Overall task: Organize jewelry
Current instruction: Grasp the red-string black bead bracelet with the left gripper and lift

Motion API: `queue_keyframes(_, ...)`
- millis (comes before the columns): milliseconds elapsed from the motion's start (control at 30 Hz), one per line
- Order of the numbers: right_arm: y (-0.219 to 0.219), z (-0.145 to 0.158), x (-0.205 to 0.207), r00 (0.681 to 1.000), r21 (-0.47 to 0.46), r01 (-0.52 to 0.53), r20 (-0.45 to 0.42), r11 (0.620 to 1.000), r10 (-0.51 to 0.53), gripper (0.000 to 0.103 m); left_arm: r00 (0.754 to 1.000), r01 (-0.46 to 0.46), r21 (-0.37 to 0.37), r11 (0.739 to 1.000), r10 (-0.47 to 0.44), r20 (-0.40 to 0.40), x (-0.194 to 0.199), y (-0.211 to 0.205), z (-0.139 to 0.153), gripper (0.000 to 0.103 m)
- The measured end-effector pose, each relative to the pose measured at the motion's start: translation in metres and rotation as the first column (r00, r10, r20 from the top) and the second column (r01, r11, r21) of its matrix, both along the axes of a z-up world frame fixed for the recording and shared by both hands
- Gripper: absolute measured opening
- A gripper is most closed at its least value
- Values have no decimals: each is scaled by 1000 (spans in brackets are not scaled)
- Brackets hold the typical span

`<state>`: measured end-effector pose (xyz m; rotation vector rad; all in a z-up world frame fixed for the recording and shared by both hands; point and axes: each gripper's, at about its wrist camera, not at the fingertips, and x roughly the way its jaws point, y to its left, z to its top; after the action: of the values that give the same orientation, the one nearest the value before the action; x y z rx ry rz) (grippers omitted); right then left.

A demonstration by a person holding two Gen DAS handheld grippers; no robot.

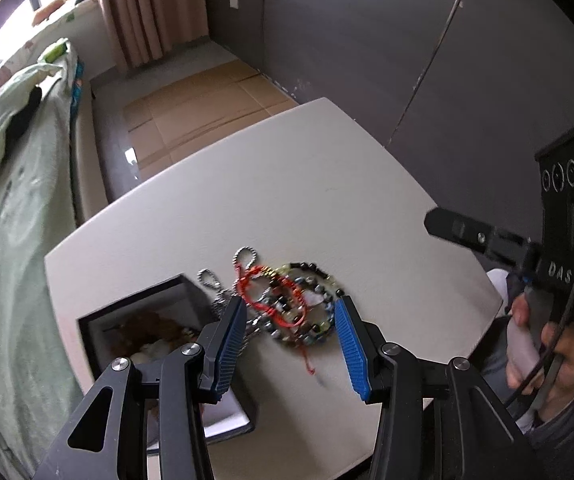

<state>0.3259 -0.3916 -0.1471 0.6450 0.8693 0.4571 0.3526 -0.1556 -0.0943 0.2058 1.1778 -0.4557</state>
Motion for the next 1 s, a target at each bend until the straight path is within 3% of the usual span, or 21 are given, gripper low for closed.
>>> queue_keyframes(467, -8, -16, 2, 997, 8, 9, -75, 1000, -9, 64, 999, -14, 113, 994, 20, -47, 14, -33, -51, 46)
queue_keyframes(533, -7, -16, 3, 997, 11, 8, -78, 1000, -7, 64, 999, -20, 125, 992, 26, -47, 16, -36, -57, 35)
queue_keyframes(600, -6, -16, 4, 997, 13, 6, -79, 1000, -5, 64, 999, -37, 133, 990, 42, -33, 17, -34, -61, 14)
queue_keyframes(667, -5, -17, 4, 997, 18, 1, -82, 1000, 0, 64, 998, -45, 129, 991, 51, -43, 17, -31, -65, 8)
queue_keyframes(833, 4, -20, 7, 996, 21, -23, -91, 1000, 25, 64, 997, -45, 105, 993, 51, -52, 17, -24, -62, 8)
queue_keyframes(1000, 18, -19, 11, 994, 11, -57, -87, 998, 58, 64, 998, -55, 72, 996, 55, 1, 12, -14, -34, 8)
